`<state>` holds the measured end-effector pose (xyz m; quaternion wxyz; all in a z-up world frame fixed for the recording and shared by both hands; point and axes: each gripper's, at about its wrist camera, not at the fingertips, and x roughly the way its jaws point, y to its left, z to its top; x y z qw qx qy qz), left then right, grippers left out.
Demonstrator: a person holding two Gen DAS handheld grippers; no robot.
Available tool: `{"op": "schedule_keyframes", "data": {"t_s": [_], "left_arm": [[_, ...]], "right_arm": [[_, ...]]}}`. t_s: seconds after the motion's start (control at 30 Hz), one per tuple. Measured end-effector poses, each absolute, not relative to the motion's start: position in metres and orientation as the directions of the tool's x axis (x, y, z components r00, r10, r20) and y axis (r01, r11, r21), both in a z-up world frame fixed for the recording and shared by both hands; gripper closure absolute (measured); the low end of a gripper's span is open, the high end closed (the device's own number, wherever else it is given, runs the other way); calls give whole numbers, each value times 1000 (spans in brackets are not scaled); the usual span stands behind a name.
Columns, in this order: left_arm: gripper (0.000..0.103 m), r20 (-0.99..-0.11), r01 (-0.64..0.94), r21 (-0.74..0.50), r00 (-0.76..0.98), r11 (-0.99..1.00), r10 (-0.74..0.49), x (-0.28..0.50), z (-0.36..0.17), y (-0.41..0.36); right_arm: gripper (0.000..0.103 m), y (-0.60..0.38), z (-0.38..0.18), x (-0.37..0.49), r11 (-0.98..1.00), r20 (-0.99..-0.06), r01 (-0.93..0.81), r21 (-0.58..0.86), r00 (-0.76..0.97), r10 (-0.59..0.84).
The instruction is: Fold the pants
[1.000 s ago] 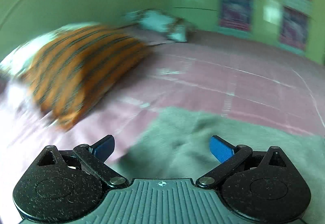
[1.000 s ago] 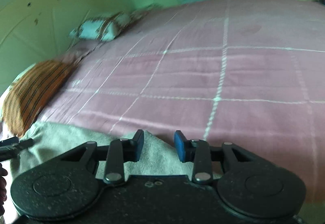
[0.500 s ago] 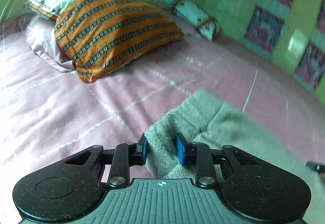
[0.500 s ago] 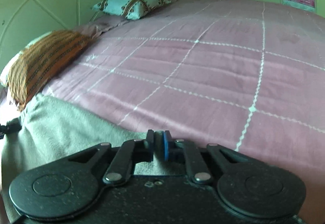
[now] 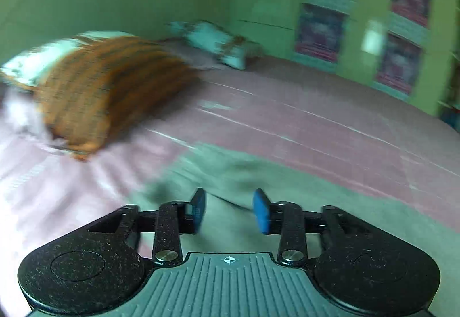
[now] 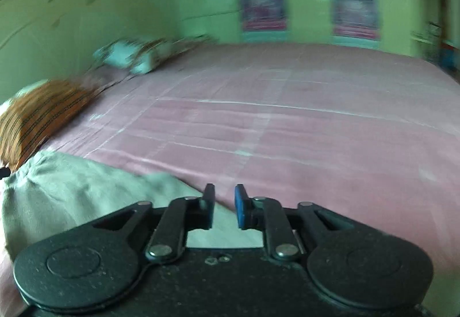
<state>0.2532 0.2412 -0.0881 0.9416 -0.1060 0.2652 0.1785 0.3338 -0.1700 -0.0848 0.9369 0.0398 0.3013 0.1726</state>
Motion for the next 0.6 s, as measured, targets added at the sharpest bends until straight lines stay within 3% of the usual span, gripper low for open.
{"op": "schedule_keyframes", "data": {"t_s": [0.2,0.27,0.33,0.43,0.5,0.6], "left_arm": [[52,-624,-314,-58,752,948,211,259,-122,202],[50,-634,-315,-55,745,948,210,258,-132,200],[49,-631,-307,-42,746,951,213,256,-136,197],[48,-652,-296,-27,730,955,208,256,-132,196],[46,-659,-285,-24,726,958,199,255,-131,196],[43,-652,-272,-23,734,962,192,251,-134,196]], "right_arm": [[93,-304,-99,280,985,-598,20,169,797,86],[93,-321,-104,284,986,-602,18,164,794,86],[95,-332,-119,300,996,-663,14,89,747,49],[103,-374,-115,301,962,-661,153,228,749,37],[88,-401,-99,276,923,-591,251,290,806,-33],[89,-460,-92,222,771,-499,341,538,866,-35]]}}
